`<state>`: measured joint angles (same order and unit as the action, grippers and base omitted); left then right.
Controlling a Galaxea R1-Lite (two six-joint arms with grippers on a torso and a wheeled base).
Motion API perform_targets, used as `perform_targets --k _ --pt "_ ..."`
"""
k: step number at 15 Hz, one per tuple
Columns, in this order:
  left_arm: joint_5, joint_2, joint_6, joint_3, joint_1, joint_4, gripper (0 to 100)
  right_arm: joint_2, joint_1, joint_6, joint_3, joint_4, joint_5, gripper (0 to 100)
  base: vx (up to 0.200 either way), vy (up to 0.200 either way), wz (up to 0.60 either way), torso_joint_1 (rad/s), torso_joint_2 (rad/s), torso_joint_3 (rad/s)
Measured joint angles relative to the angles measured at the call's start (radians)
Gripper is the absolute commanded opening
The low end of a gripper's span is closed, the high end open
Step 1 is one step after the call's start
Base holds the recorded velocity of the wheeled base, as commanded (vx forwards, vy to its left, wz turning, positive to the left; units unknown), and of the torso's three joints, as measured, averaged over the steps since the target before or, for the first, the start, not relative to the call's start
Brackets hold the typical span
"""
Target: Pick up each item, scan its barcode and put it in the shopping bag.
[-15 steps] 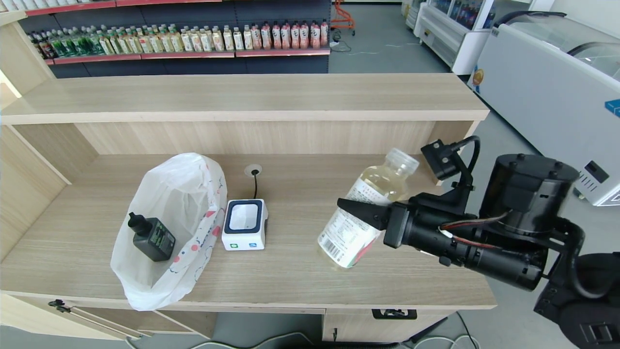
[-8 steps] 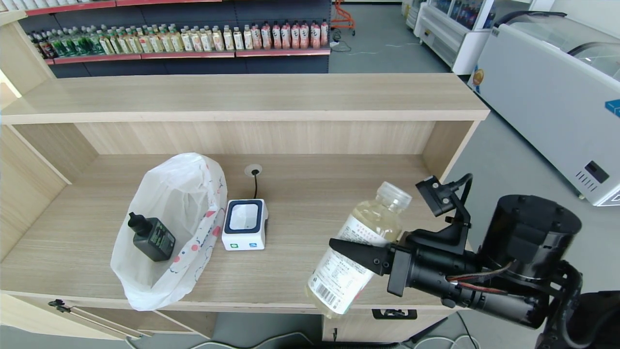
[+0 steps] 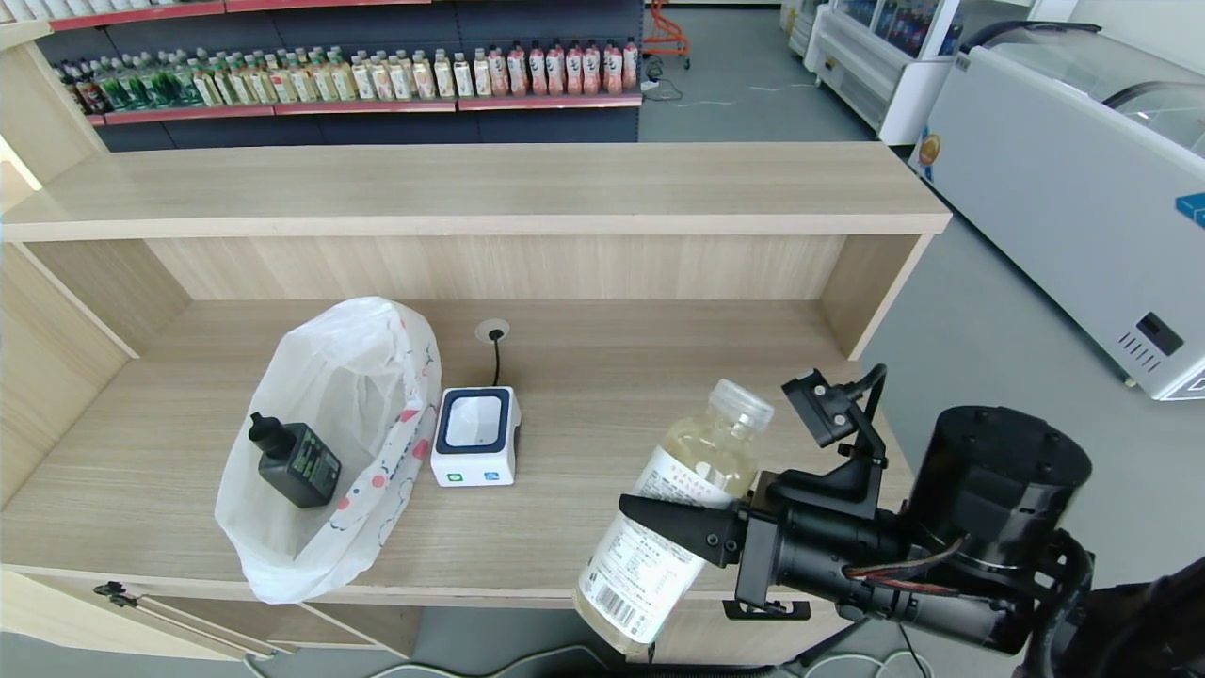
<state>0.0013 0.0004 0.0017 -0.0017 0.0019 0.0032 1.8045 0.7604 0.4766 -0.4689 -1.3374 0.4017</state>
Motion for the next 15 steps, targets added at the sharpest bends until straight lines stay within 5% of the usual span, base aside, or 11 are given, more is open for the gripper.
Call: perform_targets --k 15 --pt "0.0 0.0 0.0 0.0 0.0 0.0 100 0.049 0.003 -0.004 -0.073 -0.023 -0.001 0 0.0 0.0 0.0 0.0 0.0 0.0"
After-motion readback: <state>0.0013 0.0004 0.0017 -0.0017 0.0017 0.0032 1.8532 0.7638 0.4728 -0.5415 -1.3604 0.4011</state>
